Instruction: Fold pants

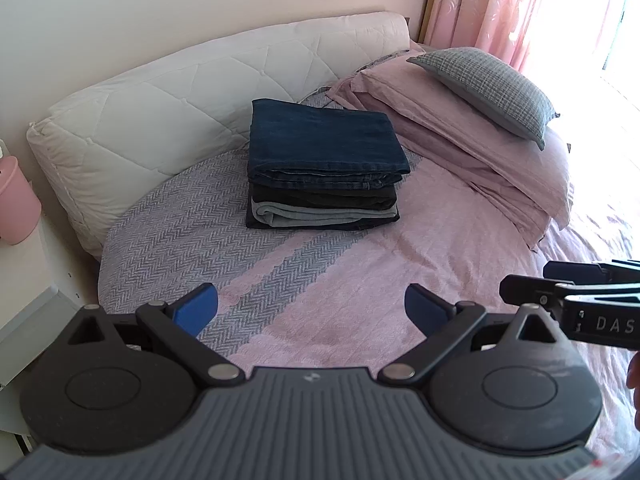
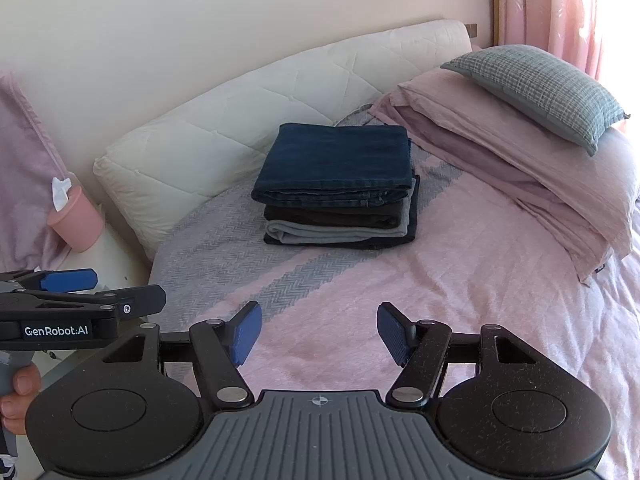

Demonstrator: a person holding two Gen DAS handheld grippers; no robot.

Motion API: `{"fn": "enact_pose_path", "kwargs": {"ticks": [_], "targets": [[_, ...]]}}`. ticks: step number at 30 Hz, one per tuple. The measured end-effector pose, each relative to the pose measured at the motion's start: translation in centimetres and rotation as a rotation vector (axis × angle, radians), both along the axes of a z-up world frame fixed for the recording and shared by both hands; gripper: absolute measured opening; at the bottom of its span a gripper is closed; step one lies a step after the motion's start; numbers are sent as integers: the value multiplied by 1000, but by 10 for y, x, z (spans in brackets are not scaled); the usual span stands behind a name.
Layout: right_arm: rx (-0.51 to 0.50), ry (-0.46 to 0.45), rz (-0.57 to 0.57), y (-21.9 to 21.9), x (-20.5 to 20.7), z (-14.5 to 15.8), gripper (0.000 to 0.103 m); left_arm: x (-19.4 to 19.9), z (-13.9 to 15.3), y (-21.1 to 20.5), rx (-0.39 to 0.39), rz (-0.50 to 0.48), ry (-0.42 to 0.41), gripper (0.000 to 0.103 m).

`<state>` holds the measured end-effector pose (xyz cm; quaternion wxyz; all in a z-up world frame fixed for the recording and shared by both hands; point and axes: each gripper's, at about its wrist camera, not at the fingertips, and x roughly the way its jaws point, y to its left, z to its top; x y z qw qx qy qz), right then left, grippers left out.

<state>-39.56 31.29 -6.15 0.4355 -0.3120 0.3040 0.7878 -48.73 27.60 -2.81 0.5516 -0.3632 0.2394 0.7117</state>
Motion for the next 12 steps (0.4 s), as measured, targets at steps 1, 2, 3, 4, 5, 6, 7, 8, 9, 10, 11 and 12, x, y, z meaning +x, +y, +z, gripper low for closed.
{"fn": "enact_pose_path", "kwargs": {"ticks": [1,2,3,4,5,6,7,8,9,10,11,12], "targets": [[-1,0,0,0,1,0,61,0,0,0,0,0,0,98],[0,-1,-1,1,1,0,61,0,0,0,0,0,0,98],[0,-1,-1,1,2,0,61,0,0,0,0,0,0,98],[-1,-2,-2,1,2,0,61,1,0,0,0,0,0,98],[0,-1,-2,2,2,1,61,1,0,0,1,-2,0,98],[0,-1,-2,2,3,1,61,1,0,1,2,-4,1,98],[-1,-2,-2,2,3,1,61,2,1,1,2,-5,3,98],[-1,-2,-3,2,3,1,61,3,1,2,3,-5,5,98],[0,-2,-3,2,4,1,61,3,1,2,3,-6,7,98],[1,-2,-3,2,4,1,61,4,1,3,4,-8,7,98],[1,-2,-4,2,5,2,61,4,1,2,5,-9,9,98],[2,-2,-5,2,6,2,61,5,1,2,5,-9,10,98]]}}
